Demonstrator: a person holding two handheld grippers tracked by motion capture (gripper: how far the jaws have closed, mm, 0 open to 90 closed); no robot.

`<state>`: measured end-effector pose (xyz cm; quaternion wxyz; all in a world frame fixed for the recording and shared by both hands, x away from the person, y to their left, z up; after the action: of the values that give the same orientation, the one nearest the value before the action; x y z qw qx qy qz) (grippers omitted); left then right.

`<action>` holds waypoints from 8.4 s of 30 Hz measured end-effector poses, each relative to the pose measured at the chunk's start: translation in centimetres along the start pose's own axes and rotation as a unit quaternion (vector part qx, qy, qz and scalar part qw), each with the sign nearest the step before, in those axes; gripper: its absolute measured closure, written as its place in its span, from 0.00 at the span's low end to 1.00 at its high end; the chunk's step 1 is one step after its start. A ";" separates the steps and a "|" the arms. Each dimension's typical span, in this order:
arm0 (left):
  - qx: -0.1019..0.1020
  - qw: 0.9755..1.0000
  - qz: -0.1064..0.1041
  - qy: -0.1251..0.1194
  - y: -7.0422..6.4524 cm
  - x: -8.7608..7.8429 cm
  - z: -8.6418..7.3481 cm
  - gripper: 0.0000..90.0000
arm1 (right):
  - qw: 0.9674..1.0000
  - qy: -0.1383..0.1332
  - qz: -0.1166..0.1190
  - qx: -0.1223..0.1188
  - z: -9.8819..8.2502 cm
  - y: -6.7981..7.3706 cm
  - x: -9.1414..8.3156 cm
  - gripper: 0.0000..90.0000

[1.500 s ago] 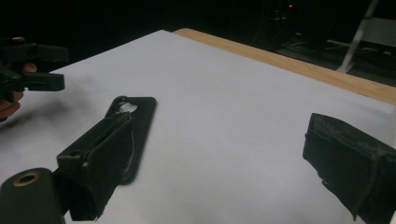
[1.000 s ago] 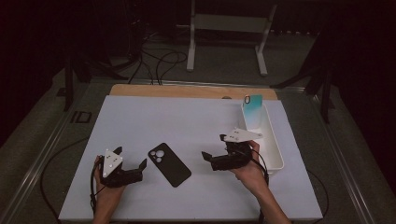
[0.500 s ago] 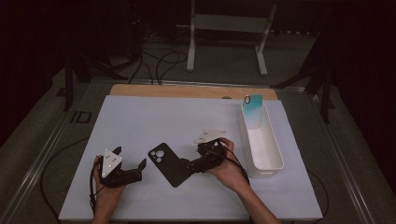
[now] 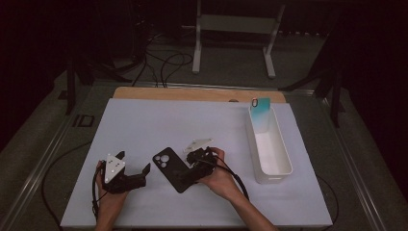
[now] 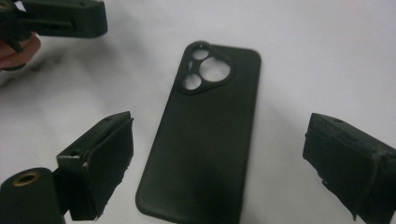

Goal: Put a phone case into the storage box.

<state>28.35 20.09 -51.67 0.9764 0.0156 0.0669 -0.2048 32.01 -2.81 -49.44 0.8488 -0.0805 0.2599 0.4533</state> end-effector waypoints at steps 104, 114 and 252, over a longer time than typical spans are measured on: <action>-0.062 0.995 -0.074 0.012 -1.8 0.0 2.6 0.01 | 0.998 -0.052 -0.025 -0.017 1.0 0.1 -0.8 0.17; -0.098 0.989 -0.115 0.012 -3.5 1.2 4.7 0.06 | 0.994 -0.099 -0.012 -0.041 1.9 1.3 -1.4 0.16; -0.100 0.978 -0.181 0.007 -8.1 2.5 5.4 0.85 | 0.982 -0.190 -0.008 0.015 7.2 2.1 -2.2 0.15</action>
<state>28.04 11.41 -46.64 0.9192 -0.0929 0.0955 -0.3706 31.95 -0.52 -42.00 0.8874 0.0175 0.1003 0.4497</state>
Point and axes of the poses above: each handheld gripper's, and its own axes: x roughly forward along the jaws, z roughly out of its top, y roughly to its left, the point moved 4 cm from there along x, roughly forward along the jaws, and after that the axes turned 15 degrees about -y, right-handed, at the moved point
